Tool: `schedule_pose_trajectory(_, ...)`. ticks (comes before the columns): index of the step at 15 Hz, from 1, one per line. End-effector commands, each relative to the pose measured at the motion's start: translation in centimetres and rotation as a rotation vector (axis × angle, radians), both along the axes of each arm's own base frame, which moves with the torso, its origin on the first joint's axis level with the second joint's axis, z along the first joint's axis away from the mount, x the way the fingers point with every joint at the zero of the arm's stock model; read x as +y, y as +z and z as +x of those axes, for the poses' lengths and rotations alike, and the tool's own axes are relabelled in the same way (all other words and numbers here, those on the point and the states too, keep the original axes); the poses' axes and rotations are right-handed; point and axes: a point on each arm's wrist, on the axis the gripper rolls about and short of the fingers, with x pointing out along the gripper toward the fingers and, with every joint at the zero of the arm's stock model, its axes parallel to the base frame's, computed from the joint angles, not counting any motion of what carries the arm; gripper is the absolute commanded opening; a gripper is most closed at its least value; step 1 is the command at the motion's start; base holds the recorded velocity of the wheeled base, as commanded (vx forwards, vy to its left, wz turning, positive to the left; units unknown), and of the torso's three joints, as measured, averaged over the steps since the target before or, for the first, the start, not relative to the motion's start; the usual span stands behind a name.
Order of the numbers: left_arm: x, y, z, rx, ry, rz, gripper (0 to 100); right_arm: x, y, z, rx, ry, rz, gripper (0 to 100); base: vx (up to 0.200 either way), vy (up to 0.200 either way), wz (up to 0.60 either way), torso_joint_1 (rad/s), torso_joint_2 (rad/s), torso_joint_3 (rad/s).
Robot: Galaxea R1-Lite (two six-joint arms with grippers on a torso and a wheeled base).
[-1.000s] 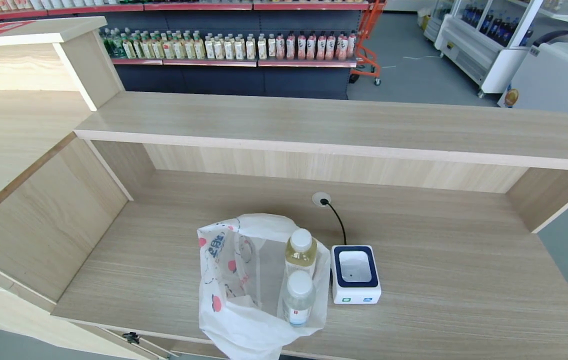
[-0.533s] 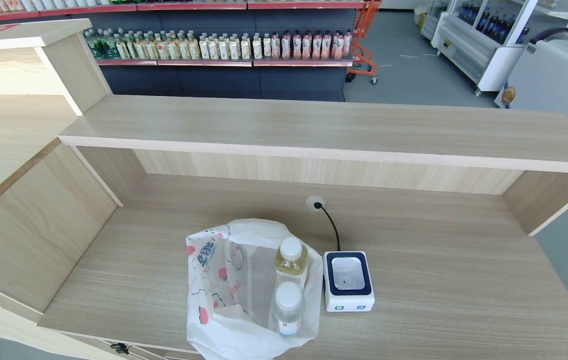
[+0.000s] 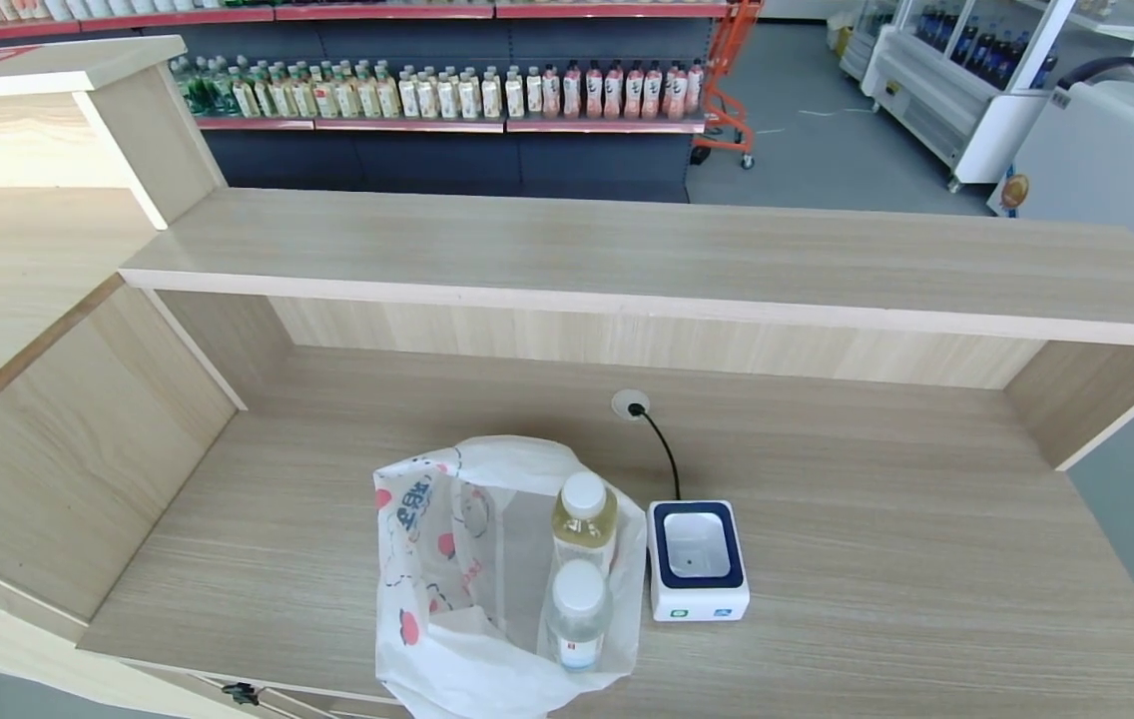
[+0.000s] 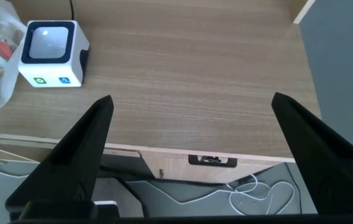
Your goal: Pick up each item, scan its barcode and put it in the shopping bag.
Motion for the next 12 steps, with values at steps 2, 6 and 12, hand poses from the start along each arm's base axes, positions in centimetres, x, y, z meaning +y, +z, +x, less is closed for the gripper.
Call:
schedule_pose_trajectory(2, 0.00, 0.01, 0.00, -0.001, 0.001, 0.000, 100, 0.00, 0.00, 0.03, 0.004, -0.001, 0.000, 100, 0.000, 0.000, 0.00, 0.000, 0.00, 0.000)
schedule_pose_trajectory(6, 0.00, 0.01, 0.00, -0.001, 0.001, 0.000, 100, 0.00, 0.00, 0.03, 0.004, 0.001, -0.001, 100, 0.000, 0.000, 0.00, 0.000, 0.00, 0.000)
schedule_pose_trajectory(12, 0.00, 0.01, 0.00, -0.001, 0.001, 0.000, 100, 0.00, 0.00, 0.03, 0.004, 0.001, -0.001, 100, 0.000, 0.000, 0.00, 0.000, 0.00, 0.000)
